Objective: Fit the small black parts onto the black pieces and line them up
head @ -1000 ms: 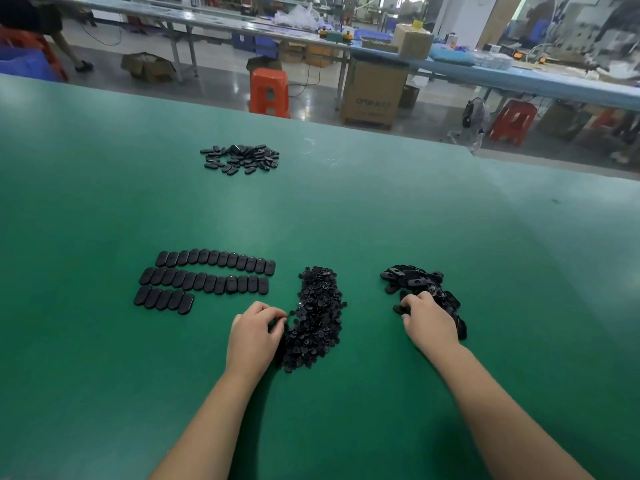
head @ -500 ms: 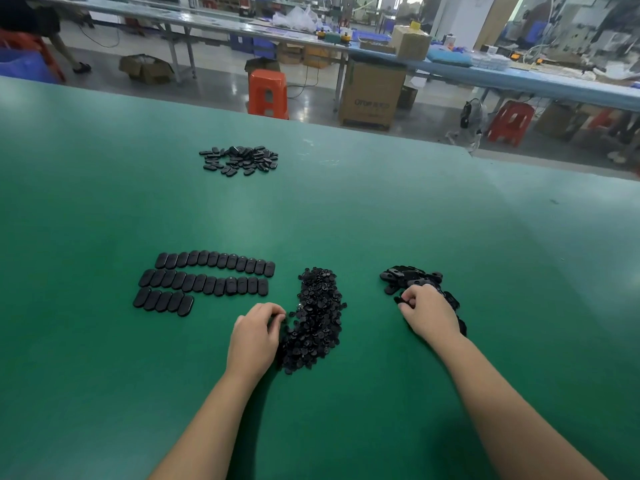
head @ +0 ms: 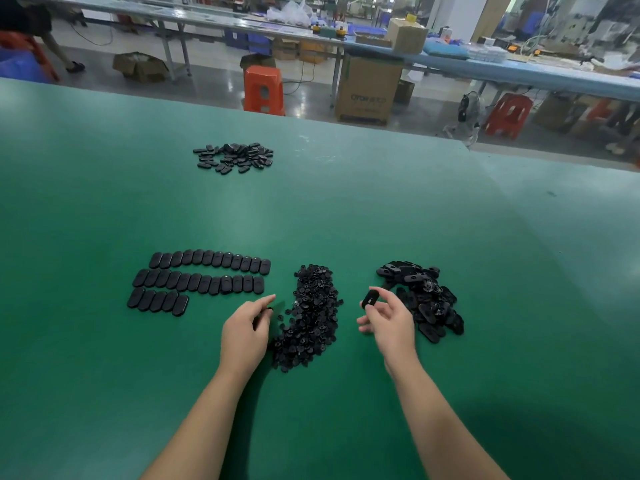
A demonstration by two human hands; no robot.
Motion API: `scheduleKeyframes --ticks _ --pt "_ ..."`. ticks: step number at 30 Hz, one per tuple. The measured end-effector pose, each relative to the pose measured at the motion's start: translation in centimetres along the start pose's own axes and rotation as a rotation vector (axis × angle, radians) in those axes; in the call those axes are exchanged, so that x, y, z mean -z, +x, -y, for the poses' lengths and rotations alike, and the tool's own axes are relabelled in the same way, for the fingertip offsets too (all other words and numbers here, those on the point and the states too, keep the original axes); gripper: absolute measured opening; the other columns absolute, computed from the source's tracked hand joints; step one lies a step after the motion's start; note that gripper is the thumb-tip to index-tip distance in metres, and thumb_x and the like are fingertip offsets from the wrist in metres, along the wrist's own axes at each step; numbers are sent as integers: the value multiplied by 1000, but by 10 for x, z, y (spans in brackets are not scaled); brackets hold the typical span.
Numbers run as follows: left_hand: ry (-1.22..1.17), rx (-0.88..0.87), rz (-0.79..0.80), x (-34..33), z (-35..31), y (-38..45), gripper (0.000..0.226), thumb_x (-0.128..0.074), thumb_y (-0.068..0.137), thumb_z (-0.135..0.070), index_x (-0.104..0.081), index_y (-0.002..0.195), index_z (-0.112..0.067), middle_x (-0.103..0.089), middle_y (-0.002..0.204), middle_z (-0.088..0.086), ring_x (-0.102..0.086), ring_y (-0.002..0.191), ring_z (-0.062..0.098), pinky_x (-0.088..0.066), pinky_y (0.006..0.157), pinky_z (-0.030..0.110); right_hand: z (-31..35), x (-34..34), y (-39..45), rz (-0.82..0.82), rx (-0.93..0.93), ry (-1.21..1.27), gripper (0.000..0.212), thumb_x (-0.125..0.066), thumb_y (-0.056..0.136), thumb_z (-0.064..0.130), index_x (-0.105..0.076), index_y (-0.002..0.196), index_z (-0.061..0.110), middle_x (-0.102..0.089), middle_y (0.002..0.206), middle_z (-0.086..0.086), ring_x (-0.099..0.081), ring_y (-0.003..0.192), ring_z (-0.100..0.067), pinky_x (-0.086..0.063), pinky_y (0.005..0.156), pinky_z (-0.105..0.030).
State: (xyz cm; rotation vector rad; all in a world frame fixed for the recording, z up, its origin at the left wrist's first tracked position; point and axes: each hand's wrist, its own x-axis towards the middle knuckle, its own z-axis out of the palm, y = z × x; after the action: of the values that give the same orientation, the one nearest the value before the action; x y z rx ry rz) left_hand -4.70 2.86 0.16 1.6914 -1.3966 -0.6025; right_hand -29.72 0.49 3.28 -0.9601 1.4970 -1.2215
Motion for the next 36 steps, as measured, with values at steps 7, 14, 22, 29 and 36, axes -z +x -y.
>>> scheduleKeyframes --ticks 7,14,22,29,36 --pt "-57 84 -9 2 -2 0 19 -64 96 -17 -73 100 -33 -70 77 -22 -55 54 -1 -41 49 11 -21 -10 -15 -66 103 -141 9 -62 99 12 -58 100 20 -77 87 5 -71 62 -14 -56 56 -27" --pt "-116 126 -45 5 -7 0 15 -63 97 -22 -59 94 -37 -70 87 -32 -62 60 2 -49 57 19 -21 -11 -18 -64 157 -180 21 -55 103 15 -51 113 33 -77 94 11 -74 70 -12 -57 57 -24" --pt "-104 105 -35 4 -12 1 18 -68 93 -22 -65 83 -35 -64 73 -5 -53 61 3 -42 54 15 -26 -10 -13 -94 224 -230 14 -59 102 20 -71 104 27 -67 105 7 -69 87 -11 -57 62 -25" --pt "-211 50 62 -25 -56 -6 17 -70 89 -16 -68 79 -30 -66 68 -17 -56 58 1 -43 56 11 -34 -9 -8 -109 173 -223 17 -54 104 17 -66 100 28 -76 87 8 -72 74 -4 -56 72 -22" --pt "-612 458 293 -68 -96 0 3 -69 90 -5 -72 90 -5 -71 66 6 -44 42 12 -36 41 23 -33 -11 -7 -77 203 -227 20 -48 105 11 -59 105 29 -75 94 11 -72 76 -5 -57 69 -19"
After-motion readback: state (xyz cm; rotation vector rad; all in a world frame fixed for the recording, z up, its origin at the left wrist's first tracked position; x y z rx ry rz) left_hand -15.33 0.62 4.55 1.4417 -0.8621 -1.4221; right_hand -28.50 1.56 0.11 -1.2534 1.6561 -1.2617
